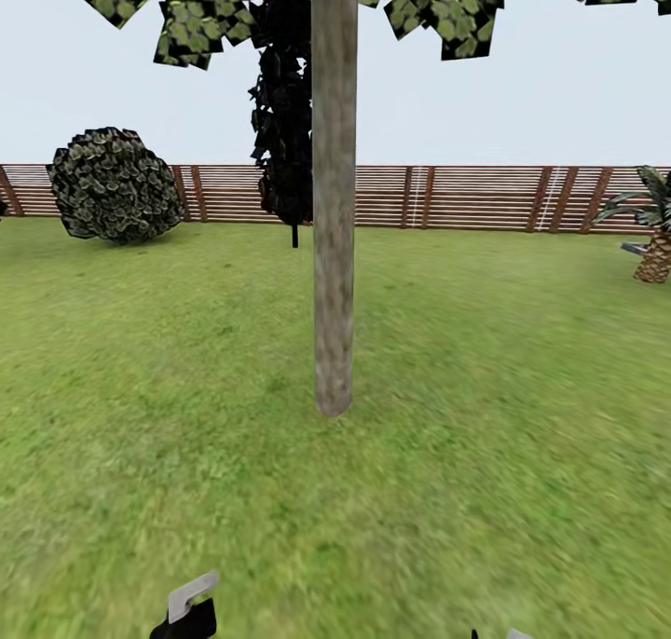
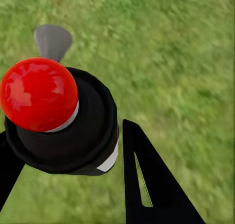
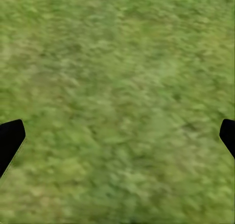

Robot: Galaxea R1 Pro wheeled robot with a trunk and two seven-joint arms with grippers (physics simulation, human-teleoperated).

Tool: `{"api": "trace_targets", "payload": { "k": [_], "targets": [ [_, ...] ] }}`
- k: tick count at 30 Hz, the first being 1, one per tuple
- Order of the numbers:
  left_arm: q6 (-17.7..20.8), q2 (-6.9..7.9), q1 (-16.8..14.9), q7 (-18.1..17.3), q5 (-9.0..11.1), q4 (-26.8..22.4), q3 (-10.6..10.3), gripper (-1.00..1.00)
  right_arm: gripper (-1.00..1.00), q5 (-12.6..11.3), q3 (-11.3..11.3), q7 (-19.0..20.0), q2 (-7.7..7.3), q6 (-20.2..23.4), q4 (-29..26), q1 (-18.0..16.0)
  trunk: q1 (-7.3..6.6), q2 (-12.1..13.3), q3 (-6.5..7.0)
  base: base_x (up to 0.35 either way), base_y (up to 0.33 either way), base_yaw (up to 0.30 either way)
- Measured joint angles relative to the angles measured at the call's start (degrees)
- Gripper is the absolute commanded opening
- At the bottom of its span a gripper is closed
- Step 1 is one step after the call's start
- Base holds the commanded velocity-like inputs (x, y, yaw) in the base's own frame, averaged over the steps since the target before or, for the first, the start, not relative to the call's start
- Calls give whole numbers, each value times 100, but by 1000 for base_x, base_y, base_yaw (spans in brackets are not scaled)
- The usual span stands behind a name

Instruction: In the garden, pick up the pesticide atomizer on the floor and spray pesticide onto both trees until each tree trunk is fully covered.

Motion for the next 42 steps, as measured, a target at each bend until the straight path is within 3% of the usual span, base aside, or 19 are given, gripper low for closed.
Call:
{"api": "trace_targets", "payload": {
  "k": [42],
  "targets": [
    [0,0,0,5,4,0,-2,-100,100,-8,-7,9,3,0,3,0,0,0,0,335,0,0]
  ]
}}
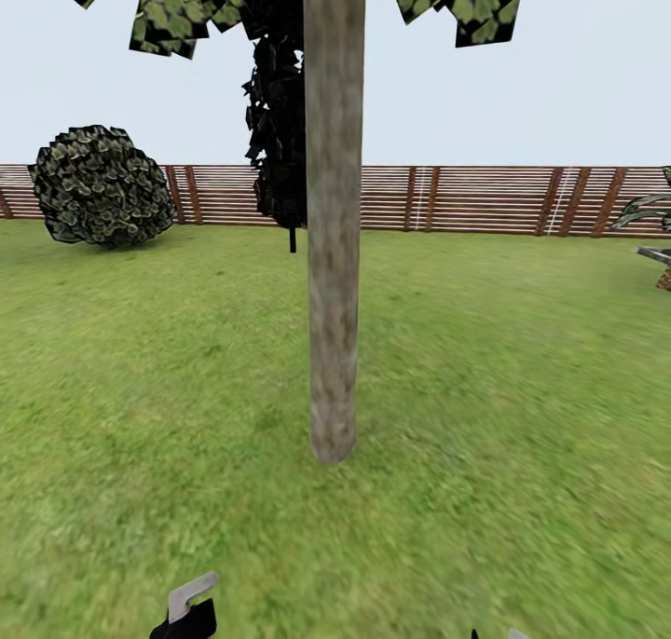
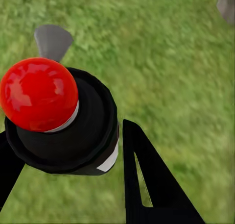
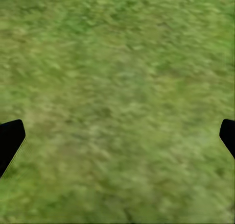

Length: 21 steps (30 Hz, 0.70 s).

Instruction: In the garden, pick up the pesticide atomizer on the floor and spray pesticide onto both trees until each tree trunk is fully covered.

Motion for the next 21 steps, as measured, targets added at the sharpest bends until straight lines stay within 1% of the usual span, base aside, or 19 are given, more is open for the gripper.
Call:
{"api": "trace_targets", "payload": {
  "k": [11,15,17,18,19,20,21],
  "targets": [
    [0,0,-2,-7,-17,0,3,-100,100,0,4,0,0,0,0,0,0,0,0,333,0,0],
    [20,11,-6,-24,-24,-18,-14,-100,100,0,25,85,-1,0,-18,0,2,1,0,135,0,0],
    [118,14,-9,-29,-28,-28,-28,-100,100,1,122,222,-1,17,-63,-5,3,1,0,51,0,0],
    [196,14,-11,-31,-31,-30,-33,-100,100,1,171,265,-1,36,-84,-11,3,1,0,29,0,0],
    [468,9,-14,-36,-39,-41,-41,-100,100,2,293,331,3,132,-142,-39,3,1,0,23,0,0],
    [667,4,-18,-42,-43,-51,-46,-100,100,1,362,357,5,225,-187,-65,3,1,0,15,0,0],
    [1101,-4,-34,-69,-73,-99,-69,-100,100,2,498,399,12,518,-335,-121,3,1,1,10,0,0]
  ]
}}
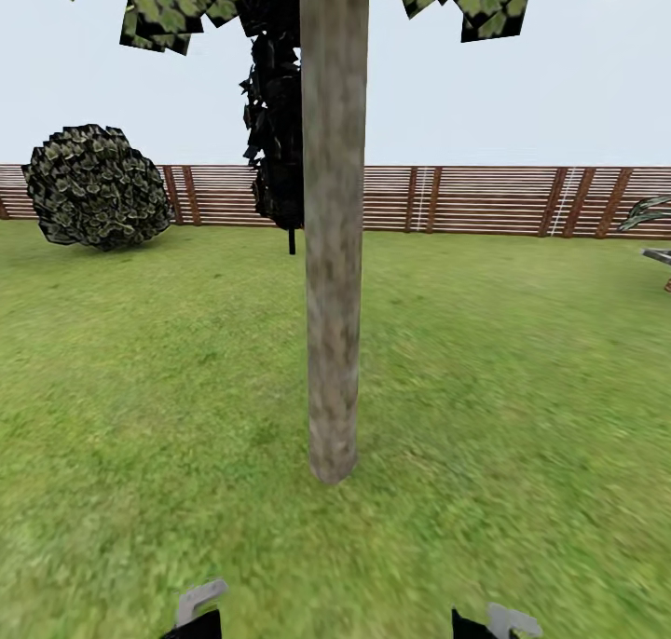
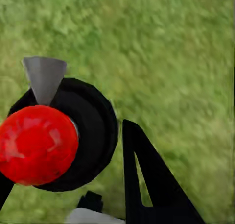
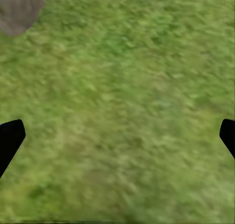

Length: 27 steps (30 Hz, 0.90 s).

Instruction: In the garden, pick up the pesticide atomizer on the floor and spray pesticide onto both trees until each tree trunk is fully covered.

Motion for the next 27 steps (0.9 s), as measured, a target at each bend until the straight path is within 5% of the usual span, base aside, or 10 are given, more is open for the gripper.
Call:
{"api": "trace_targets", "payload": {
  "k": [3,6,9,14,21,26,27],
  "targets": [
    [663,13,-30,-323,-259,-337,-248,-100,100,-1,263,200,29,930,-607,-70,0,-1,0,6,0,0],
    [987,22,-44,-999,-695,-786,-807,-100,100,-10,529,811,46,2262,-1697,-105,0,0,2,2,0,0],
    [1018,32,-47,-1349,-861,-953,-1033,-100,100,-13,615,1389,46,3342,-2721,-113,-1,0,0,0,0,0],
    [383,66,-46,-1592,-1026,-1063,-1105,-100,100,-26,692,2147,16,4951,-4684,-114,-1,-1,1,0,0,0],
    [-82,69,-45,-1649,-1045,-1261,-1133,-100,100,-11,770,3078,-76,5832,-5882,-114,-1,0,0,0,0,0],
    [-577,54,-44,-1658,-1049,-1981,-1159,-100,100,-71,755,3944,-426,6611,-6485,-323,0,0,1,0,0,0],
    [-605,52,-40,-1665,-1049,-2095,-1164,-100,-100,-70,748,4127,-457,6697,-6520,-391,0,0,1,0,0,0]
  ]
}}
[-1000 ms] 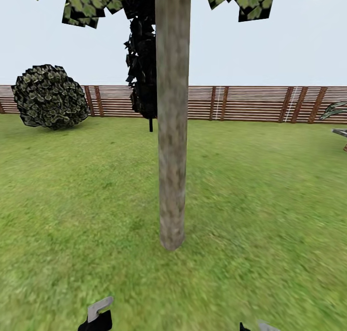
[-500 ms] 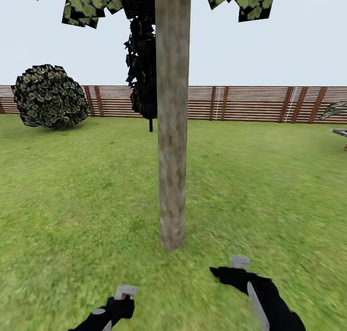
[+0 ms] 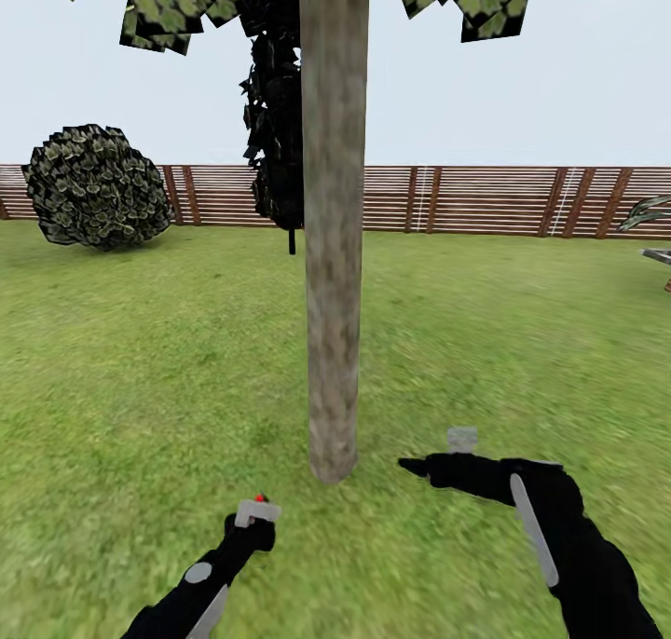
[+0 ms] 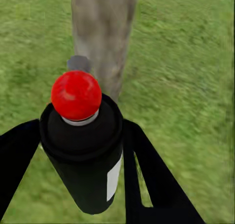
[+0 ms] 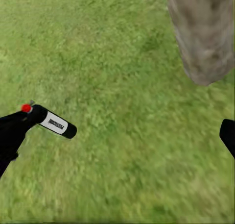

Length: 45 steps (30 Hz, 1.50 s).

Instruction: In the garden, pick up the pesticide atomizer on the floor and spray pesticide onto both trees until each tree trunk is fully covered.

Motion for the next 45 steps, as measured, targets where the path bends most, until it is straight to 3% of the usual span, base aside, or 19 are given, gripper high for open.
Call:
{"api": "trace_targets", "payload": {
  "k": [1,2,18,20,24,27,32,36,45],
  "targets": [
    [-456,9,88,-785,-47,-247,-29,-100,-100,-56,-375,1883,-563,577,-190,-387,1,2,2,0,0,0],
    [-523,4,103,-1900,-117,-214,-71,-100,-100,-32,-452,2952,-928,581,-203,-485,-1,-2,-1,0,0,0],
    [-677,7,142,-1981,-83,-104,-42,-100,-100,-22,-365,3109,-841,580,-202,-490,0,1,-1,0,0,0],
    [-702,6,158,-1980,-85,-104,-43,-100,-100,-22,-284,3146,-827,580,-200,-490,0,1,-1,0,0,0],
    [-755,7,182,-1980,-82,-103,-43,-100,-100,-21,124,3186,-799,580,-198,-491,0,1,-1,0,0,0],
    [-823,9,195,-1980,-83,-103,-43,-100,-100,-19,388,3187,-662,580,-198,-494,0,1,-1,0,0,0],
    [-852,10,226,-1980,-82,-103,-42,-100,-100,4,640,3186,-526,581,-180,-495,0,1,-1,0,0,0],
    [-857,9,232,-1980,-82,-105,-42,-100,-100,-6,759,3189,-458,581,-175,-495,0,1,-1,0,0,0],
    [-858,12,234,-2002,-83,-106,-47,-100,-100,-20,800,3215,-371,580,-160,-490,0,1,-1,0,0,0]
  ]
}}
